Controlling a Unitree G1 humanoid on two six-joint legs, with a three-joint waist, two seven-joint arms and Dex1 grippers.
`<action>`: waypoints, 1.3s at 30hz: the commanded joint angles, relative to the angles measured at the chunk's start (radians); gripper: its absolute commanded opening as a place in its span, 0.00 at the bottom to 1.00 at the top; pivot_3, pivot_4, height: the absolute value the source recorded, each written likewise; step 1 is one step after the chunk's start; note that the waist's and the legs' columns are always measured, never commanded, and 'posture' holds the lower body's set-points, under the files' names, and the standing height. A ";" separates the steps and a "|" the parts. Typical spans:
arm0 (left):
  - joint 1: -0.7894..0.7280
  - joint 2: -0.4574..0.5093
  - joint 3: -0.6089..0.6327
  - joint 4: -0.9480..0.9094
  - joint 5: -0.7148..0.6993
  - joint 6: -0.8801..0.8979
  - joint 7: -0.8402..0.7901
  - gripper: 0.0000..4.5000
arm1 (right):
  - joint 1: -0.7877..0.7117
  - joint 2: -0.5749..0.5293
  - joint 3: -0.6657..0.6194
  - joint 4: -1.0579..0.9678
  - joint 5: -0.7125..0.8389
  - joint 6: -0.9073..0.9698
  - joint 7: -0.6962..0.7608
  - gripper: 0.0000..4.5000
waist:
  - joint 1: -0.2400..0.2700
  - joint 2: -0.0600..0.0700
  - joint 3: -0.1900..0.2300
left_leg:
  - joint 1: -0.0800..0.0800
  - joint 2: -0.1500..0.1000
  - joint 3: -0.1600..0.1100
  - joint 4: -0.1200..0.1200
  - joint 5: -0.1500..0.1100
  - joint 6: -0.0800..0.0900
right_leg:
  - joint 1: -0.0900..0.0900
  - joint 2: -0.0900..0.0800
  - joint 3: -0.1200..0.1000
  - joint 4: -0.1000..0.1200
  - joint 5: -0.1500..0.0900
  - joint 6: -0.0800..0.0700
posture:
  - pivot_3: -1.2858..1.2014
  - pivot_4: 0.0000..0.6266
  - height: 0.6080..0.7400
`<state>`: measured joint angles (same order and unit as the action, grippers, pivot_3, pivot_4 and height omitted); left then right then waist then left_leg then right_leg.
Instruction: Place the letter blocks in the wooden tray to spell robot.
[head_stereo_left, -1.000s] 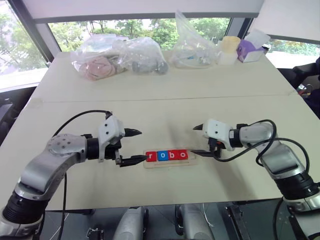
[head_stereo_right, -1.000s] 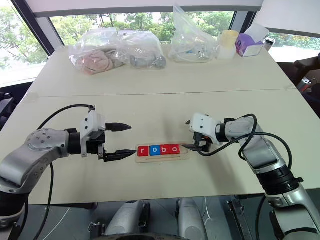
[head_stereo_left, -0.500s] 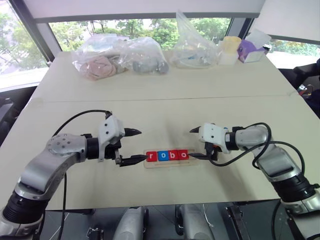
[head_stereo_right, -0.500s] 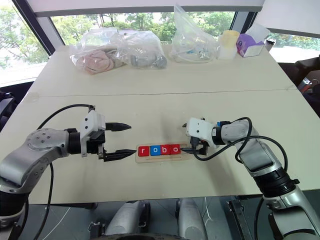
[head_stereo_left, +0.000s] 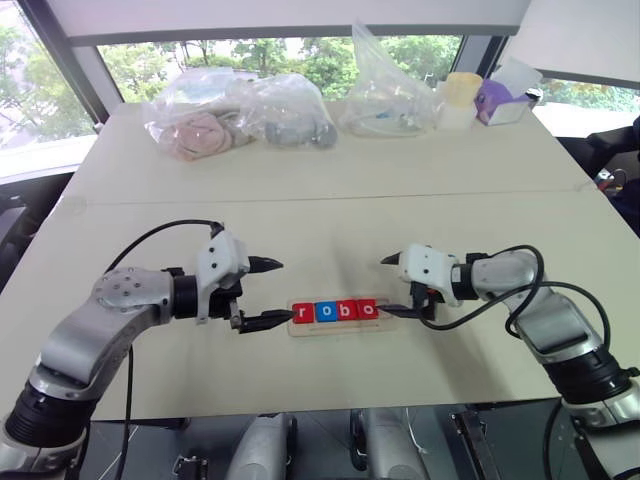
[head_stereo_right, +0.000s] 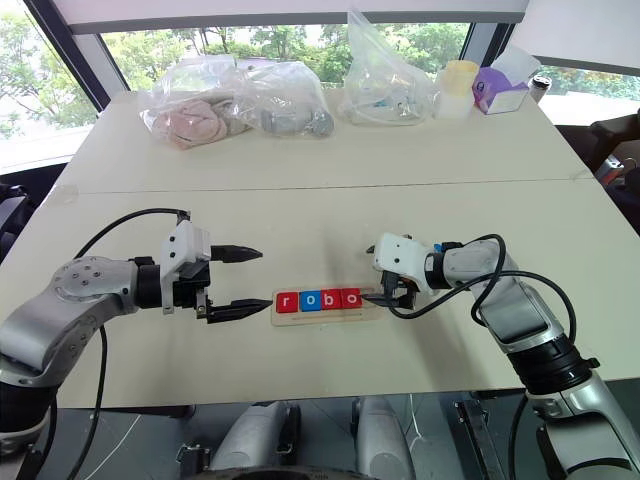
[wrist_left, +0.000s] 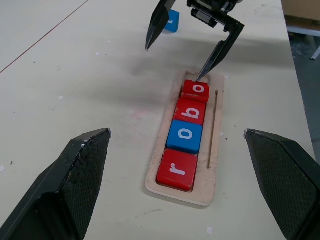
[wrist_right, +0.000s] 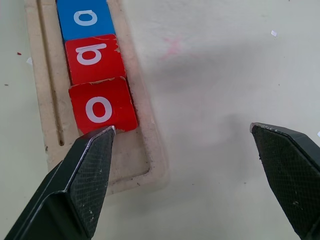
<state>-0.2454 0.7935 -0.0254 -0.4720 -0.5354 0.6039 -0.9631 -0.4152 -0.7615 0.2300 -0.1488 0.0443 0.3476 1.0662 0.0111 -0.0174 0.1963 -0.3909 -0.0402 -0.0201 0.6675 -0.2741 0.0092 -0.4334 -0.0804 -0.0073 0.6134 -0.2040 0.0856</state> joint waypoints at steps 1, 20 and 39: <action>-0.012 0.005 0.013 -0.010 -0.004 -0.013 -0.007 1.00 | -0.010 0.006 -0.041 -0.021 0.035 0.024 -0.008 0.99 | 0.000 0.000 0.000 | 0.000 0.000 0.000 0.000 0.000 0.000 | 0.000 0.000 0.000 0.000 0.000 0.000 | 0.52 0.24 0.89; -0.013 0.002 0.009 -0.014 -0.002 -0.012 -0.006 1.00 | 0.024 -0.015 -0.022 -0.008 0.010 -0.018 -0.013 0.99 | 0.000 0.000 0.000 | 0.000 0.000 0.000 0.000 0.000 0.000 | 0.000 0.000 0.000 0.000 0.000 0.001 | 0.52 0.24 0.89; 0.000 0.002 0.014 -0.024 -0.009 -0.005 0.002 1.00 | -0.012 -0.015 -0.019 -0.010 -0.014 -0.033 -0.010 0.99 | 0.000 0.000 0.000 | 0.000 0.000 0.000 0.000 0.000 0.000 | 0.000 0.000 0.000 0.000 0.000 0.001 | 0.52 0.24 0.89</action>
<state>-0.2467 0.7933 -0.0254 -0.4722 -0.5350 0.6040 -0.9603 -0.4072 -0.7541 0.2550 -0.1448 0.0305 0.3232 1.0566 0.0109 -0.0175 0.1963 -0.3909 -0.0402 -0.0200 0.6675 -0.2742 0.0092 -0.4334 -0.0802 -0.0073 0.6134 -0.2036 0.0863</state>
